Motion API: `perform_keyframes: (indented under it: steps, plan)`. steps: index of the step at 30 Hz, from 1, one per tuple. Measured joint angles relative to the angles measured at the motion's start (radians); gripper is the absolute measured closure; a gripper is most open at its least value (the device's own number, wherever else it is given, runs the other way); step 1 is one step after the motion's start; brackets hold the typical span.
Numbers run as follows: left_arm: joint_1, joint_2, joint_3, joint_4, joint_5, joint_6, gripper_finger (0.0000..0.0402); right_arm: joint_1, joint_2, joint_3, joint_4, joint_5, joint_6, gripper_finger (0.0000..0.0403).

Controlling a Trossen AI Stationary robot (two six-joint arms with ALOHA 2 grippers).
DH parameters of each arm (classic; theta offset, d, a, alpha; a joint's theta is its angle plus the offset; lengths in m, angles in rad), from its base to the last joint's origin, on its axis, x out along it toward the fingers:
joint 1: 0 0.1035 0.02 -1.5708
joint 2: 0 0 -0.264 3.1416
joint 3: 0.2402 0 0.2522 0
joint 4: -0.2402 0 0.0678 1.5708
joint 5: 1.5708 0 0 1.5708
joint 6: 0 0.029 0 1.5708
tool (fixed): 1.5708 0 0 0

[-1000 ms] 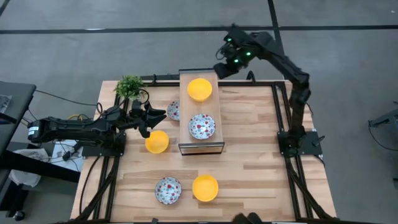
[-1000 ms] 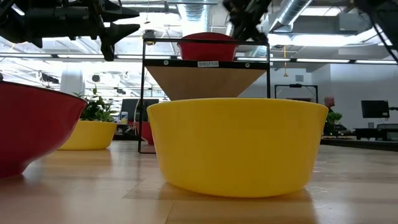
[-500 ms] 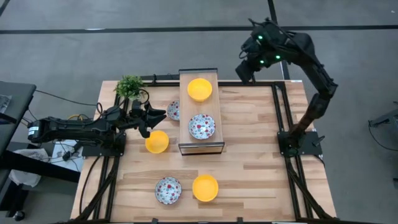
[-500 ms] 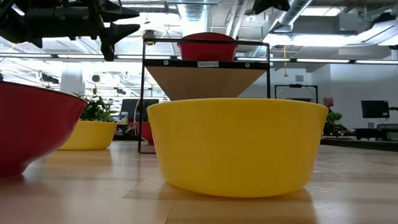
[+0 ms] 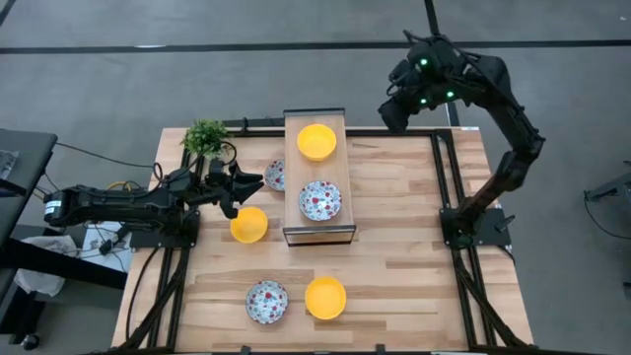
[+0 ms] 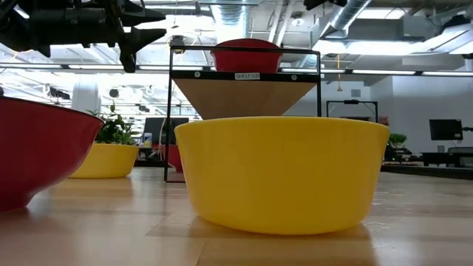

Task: Pick & Place Mini bowls
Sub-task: Stack the top yellow bowl on top of the yellow bowl on the shelf

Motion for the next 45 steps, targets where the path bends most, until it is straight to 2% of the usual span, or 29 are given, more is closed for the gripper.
perform_keyframes:
  steps: [3,8,15,20,26,37,45]
  plan:
    - [0.000,0.000,0.000,0.000,0.000,0.000,0.0270,0.015,-0.025,-0.121,0.081,-0.002,-0.016,0.0343]
    - [0.000,0.000,0.000,0.000,0.000,0.000,0.0270,0.016,-0.115,-0.429,0.293,-0.012,0.009,0.0344]
    - [0.000,0.000,0.000,0.000,0.000,0.000,0.0270,0.023,-0.306,-0.874,0.634,-0.095,0.138,0.0345]
    - [0.000,0.000,0.000,0.000,0.000,0.000,0.0270,0.051,-0.452,-1.101,0.773,-0.089,0.221,0.0345]
    - [0.000,0.000,0.000,0.000,0.000,0.000,0.0270,0.095,-0.634,-1.283,0.886,-0.040,0.285,0.0345]
    - [0.000,0.000,0.018,0.000,-0.034,-0.006,0.0270,0.173,-0.988,-1.498,1.025,-0.002,0.342,0.0345]
    - [0.000,-0.001,0.074,-0.009,-0.034,0.011,0.0270,0.218,-1.254,-1.655,1.026,0.122,0.419,0.0345]
